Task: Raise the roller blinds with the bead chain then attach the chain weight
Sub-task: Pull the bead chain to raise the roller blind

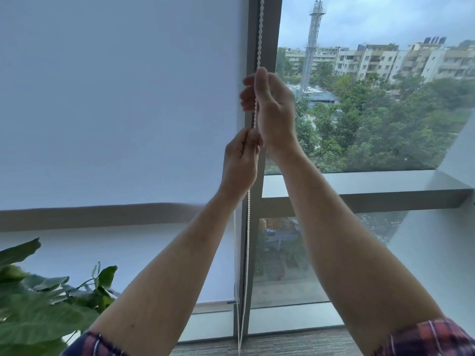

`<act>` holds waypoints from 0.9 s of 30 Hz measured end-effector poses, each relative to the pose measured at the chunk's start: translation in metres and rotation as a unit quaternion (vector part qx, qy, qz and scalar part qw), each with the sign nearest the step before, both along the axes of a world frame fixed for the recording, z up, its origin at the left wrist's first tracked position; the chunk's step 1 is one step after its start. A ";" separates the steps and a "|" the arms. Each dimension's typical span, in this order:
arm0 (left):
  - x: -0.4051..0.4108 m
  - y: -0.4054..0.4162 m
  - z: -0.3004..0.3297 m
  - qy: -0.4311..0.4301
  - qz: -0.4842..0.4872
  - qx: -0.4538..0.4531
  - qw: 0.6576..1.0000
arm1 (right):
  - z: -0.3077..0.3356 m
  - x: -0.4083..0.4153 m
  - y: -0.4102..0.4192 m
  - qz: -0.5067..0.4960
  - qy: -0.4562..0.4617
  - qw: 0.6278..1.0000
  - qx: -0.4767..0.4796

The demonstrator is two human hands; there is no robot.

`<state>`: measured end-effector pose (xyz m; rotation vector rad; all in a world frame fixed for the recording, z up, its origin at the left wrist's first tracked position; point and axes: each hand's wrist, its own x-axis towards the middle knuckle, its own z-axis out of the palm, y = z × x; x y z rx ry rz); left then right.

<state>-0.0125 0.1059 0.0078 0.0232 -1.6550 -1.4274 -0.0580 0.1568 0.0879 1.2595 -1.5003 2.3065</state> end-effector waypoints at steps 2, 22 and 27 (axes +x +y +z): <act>0.002 -0.001 -0.013 -0.011 -0.006 0.015 1.000 | 0.000 0.004 -0.004 0.005 -0.006 1.000 0.016; 0.014 -0.029 0.037 -0.015 -0.185 0.048 0.981 | -0.075 0.008 -0.001 -0.086 0.026 0.996 0.024; 0.011 -0.005 0.066 0.047 -0.180 0.021 0.982 | -0.101 0.011 -0.001 -0.062 -0.012 0.997 0.050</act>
